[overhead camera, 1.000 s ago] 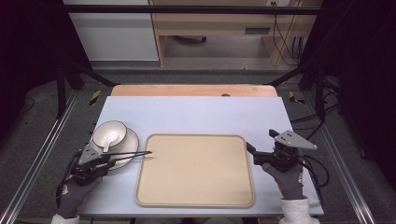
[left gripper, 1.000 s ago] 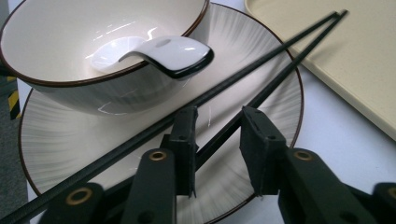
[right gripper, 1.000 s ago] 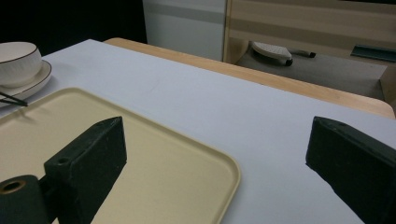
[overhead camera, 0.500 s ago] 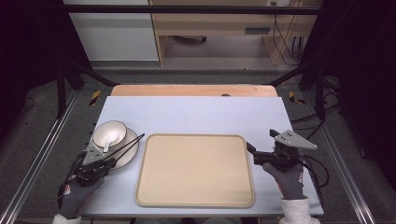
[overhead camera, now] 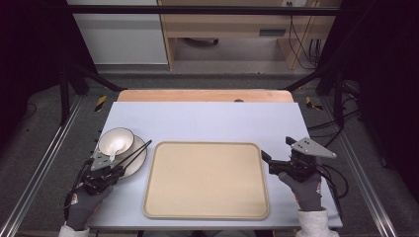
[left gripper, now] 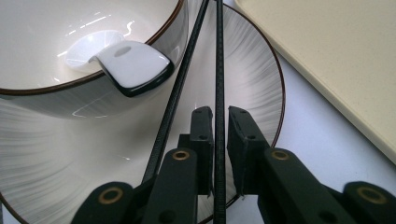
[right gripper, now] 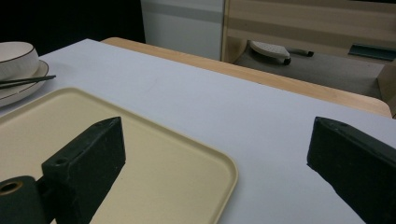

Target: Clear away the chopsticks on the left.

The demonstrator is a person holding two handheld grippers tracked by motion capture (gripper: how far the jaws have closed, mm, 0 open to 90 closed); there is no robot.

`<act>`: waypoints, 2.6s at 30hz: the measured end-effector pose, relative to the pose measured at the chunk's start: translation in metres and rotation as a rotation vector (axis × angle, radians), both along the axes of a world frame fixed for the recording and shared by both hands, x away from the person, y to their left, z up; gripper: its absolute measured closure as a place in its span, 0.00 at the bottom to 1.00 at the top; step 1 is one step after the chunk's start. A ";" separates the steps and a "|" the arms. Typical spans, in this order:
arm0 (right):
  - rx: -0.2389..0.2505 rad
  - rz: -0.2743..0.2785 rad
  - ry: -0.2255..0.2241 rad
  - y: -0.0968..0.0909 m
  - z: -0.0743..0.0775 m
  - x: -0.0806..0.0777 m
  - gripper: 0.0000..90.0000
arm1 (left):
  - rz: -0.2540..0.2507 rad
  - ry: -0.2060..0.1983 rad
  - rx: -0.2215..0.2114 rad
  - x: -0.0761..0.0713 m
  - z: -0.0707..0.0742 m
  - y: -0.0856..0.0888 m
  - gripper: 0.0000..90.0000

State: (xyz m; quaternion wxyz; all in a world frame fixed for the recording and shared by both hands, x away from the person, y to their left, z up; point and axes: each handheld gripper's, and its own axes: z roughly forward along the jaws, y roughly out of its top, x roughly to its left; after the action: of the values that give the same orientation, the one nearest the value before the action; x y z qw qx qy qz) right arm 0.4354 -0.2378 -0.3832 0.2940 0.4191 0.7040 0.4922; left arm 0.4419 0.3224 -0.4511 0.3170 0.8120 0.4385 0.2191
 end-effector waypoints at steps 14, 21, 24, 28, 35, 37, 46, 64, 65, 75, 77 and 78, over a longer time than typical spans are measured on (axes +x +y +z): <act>0.007 -0.002 0.002 -0.003 0.001 -0.001 0.05 | 0.013 0.010 -0.038 -0.001 0.001 -0.005 0.95; 0.003 -0.001 0.012 -0.003 -0.001 0.000 0.04 | 0.019 -0.032 -0.070 -0.009 0.011 -0.011 0.95; 0.009 -0.005 0.011 -0.004 -0.001 0.000 0.04 | 0.035 -0.046 -0.085 -0.013 0.015 -0.015 0.95; 0.016 -0.010 0.012 -0.007 -0.001 0.001 0.04 | 0.055 -0.059 -0.116 -0.017 0.020 -0.019 0.95; 0.011 -0.023 0.010 -0.009 -0.001 0.000 0.04 | 0.077 -0.093 -0.161 -0.024 0.026 -0.033 0.95; 0.012 -0.027 0.014 -0.010 -0.002 0.001 0.04 | 0.088 -0.108 -0.175 -0.026 0.027 -0.038 0.95; -0.012 -0.033 0.028 -0.006 -0.006 0.003 0.04 | 0.117 -0.142 -0.191 -0.037 0.029 -0.065 0.95; 0.002 -0.029 0.019 -0.005 -0.004 0.000 0.04 | 0.287 -0.189 -0.235 -0.049 0.030 -0.086 0.95; 0.002 -0.029 0.019 -0.005 -0.004 0.000 0.04 | 0.287 -0.189 -0.235 -0.049 0.030 -0.086 0.95; 0.007 -0.023 0.016 -0.006 -0.002 -0.001 0.04 | 0.323 -0.190 -0.233 -0.052 0.021 -0.109 0.95; 0.003 -0.024 0.015 -0.007 -0.002 -0.001 0.04 | 0.330 -0.186 -0.238 -0.052 0.018 -0.112 0.95; 0.003 -0.024 0.014 -0.007 -0.002 -0.001 0.04 | 0.336 -0.184 -0.241 -0.053 0.016 -0.114 0.95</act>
State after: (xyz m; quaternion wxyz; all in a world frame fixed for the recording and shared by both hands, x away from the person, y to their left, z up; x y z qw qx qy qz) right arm 0.4342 -0.2445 -0.3847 0.2943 0.4317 0.7002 0.4866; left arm 0.3892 0.2083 -0.4355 0.4097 0.6604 0.5596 0.2879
